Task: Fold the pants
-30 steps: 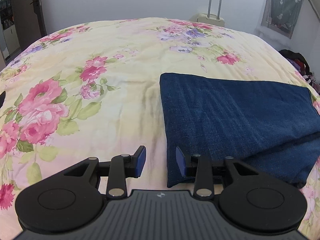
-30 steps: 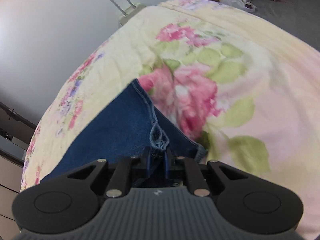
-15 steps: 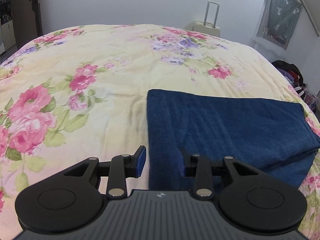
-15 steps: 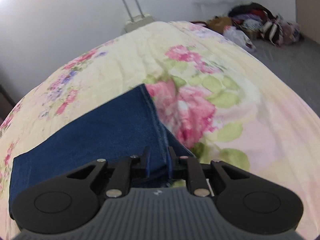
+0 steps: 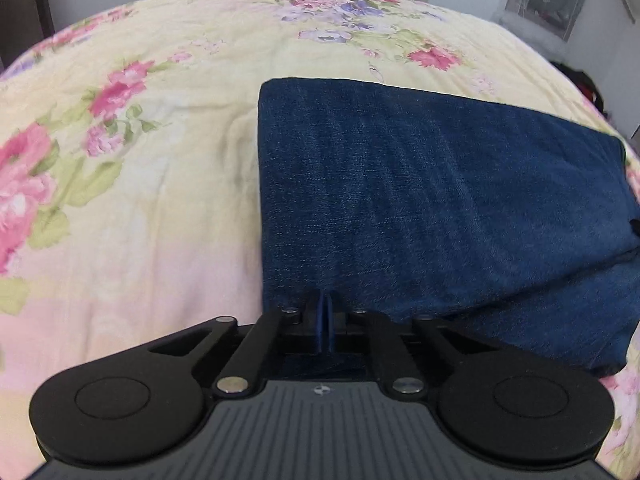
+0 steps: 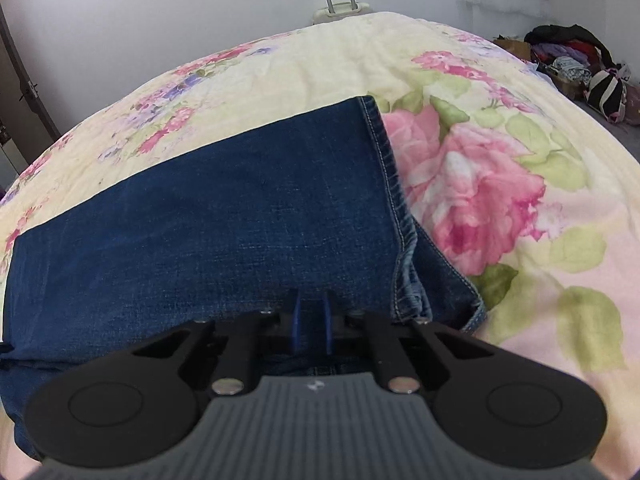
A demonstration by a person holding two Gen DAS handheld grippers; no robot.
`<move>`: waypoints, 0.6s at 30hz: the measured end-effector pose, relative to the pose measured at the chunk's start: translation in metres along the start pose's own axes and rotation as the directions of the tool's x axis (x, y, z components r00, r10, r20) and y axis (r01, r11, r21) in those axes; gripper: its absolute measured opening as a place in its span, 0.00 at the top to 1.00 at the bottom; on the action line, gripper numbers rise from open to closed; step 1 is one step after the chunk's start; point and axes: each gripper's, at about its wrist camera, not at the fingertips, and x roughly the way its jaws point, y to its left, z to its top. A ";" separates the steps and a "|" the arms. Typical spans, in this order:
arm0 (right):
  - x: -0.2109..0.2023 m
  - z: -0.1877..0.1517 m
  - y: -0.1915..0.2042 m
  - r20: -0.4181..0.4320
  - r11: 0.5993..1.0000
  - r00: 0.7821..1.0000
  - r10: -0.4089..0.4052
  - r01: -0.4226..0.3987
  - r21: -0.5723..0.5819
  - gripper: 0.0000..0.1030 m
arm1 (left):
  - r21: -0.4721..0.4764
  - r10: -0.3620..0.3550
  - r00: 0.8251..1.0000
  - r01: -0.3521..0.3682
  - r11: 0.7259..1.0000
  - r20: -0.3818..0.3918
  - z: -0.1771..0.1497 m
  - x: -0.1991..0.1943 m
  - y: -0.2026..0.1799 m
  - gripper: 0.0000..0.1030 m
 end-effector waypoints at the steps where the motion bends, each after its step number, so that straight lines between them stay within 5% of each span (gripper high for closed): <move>1: -0.001 0.002 0.001 -0.007 1.000 1.000 -0.009 0.009 -0.003 0.99 | 0.015 0.016 1.000 -0.016 1.000 -0.006 0.000 -0.005 -0.001 0.93; 3: -0.006 0.006 0.008 -0.014 0.999 0.999 -0.043 0.042 -0.025 1.00 | 0.040 0.052 0.999 -0.053 0.998 0.016 0.004 -0.017 0.000 0.91; 10: -0.032 0.033 0.028 0.074 0.996 0.996 -0.049 0.054 -0.074 0.94 | -0.020 0.017 0.986 -0.014 1.000 0.165 0.072 -0.026 0.016 0.86; 18: 0.007 0.060 0.010 0.069 0.996 0.994 -0.085 0.087 -0.024 0.91 | -0.097 0.014 0.993 -0.002 0.995 0.117 0.113 0.048 0.031 0.86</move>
